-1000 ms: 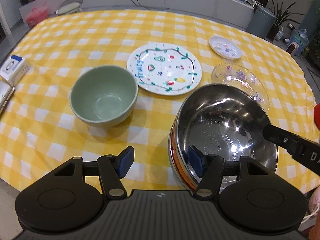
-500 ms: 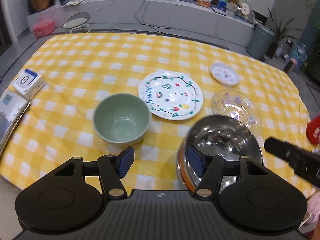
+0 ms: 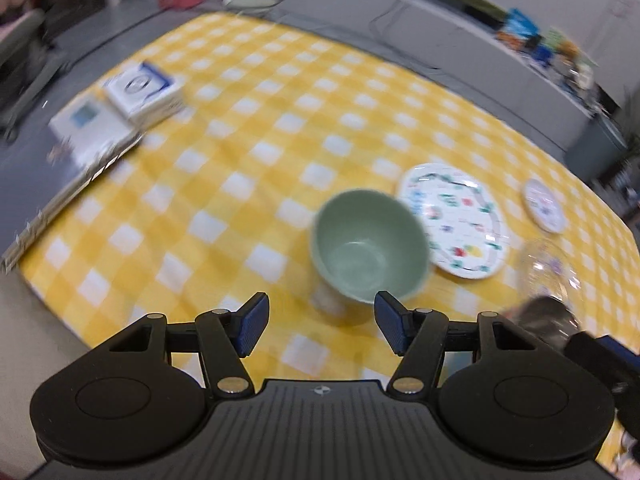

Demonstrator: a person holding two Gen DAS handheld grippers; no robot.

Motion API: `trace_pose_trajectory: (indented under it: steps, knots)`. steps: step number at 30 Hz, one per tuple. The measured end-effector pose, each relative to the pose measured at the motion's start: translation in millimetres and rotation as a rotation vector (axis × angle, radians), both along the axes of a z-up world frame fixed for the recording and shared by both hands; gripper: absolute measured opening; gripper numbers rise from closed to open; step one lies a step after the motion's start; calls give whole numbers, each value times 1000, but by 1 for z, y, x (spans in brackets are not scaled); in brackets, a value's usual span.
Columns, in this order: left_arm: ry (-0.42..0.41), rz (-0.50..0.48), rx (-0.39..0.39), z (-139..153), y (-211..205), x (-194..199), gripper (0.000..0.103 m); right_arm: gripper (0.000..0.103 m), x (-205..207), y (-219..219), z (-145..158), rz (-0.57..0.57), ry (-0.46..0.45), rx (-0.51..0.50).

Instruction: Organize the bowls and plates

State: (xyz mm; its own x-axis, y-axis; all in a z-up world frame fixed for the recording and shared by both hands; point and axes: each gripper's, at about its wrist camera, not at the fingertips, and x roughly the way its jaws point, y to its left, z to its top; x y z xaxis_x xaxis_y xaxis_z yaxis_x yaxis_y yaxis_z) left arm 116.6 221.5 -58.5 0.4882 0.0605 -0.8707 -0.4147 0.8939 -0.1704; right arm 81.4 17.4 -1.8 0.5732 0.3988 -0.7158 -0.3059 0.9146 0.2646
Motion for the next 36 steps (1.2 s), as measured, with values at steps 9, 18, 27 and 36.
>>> trace_pose_trajectory:
  steps: [9, 18, 27, 36]
  knots:
    - [46, 61, -60, -31, 28, 6, 68, 53, 48, 40, -25, 58, 94, -75]
    - [38, 89, -99, -46, 37, 12, 67, 51, 75, 72, -35, 84, 117, -103]
    - [-6, 50, -51, -31, 35, 8, 67, 35, 99, 107, -64, 95, 227, -207]
    - [5, 142, -106, -32, 48, 5, 67, 20, 111, 117, -90, 37, 287, -243]
